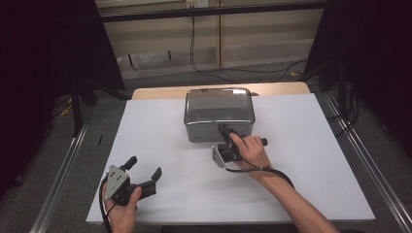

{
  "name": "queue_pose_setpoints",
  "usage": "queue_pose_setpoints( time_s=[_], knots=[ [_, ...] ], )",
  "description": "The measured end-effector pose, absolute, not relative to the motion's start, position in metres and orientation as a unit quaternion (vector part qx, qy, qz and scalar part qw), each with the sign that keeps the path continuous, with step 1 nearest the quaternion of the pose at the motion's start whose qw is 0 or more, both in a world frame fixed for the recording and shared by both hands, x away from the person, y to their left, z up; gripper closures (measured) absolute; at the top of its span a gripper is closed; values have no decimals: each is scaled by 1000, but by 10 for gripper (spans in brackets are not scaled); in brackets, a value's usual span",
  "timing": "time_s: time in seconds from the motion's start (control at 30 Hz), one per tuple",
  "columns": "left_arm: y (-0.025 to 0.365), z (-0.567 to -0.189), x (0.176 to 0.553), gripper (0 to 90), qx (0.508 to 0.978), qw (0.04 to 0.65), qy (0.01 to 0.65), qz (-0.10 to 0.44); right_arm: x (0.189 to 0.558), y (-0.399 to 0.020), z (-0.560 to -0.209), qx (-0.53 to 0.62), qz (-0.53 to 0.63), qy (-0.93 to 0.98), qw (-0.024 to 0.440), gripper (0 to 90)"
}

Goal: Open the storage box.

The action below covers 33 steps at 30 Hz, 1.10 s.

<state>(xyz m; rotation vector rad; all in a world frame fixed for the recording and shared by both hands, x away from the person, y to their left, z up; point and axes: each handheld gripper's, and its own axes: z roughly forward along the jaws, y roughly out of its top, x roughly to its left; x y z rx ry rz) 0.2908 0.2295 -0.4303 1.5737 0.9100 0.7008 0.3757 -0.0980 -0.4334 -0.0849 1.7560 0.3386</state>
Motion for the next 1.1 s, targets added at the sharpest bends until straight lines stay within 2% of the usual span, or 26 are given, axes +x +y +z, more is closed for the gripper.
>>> queue_pose_setpoints(
  time_s=[0.47,0.93,1.1],
  knots=[
    [231,-430,295,61,657,570,404,282,376,-100,-428,-33,157,759,631,804],
    [225,-421,299,38,670,587,356,283,376,-100,-424,-28,165,754,635,806],
    [219,-420,309,31,689,579,338,277,377,-101,-423,-23,170,752,637,806]
  ],
)
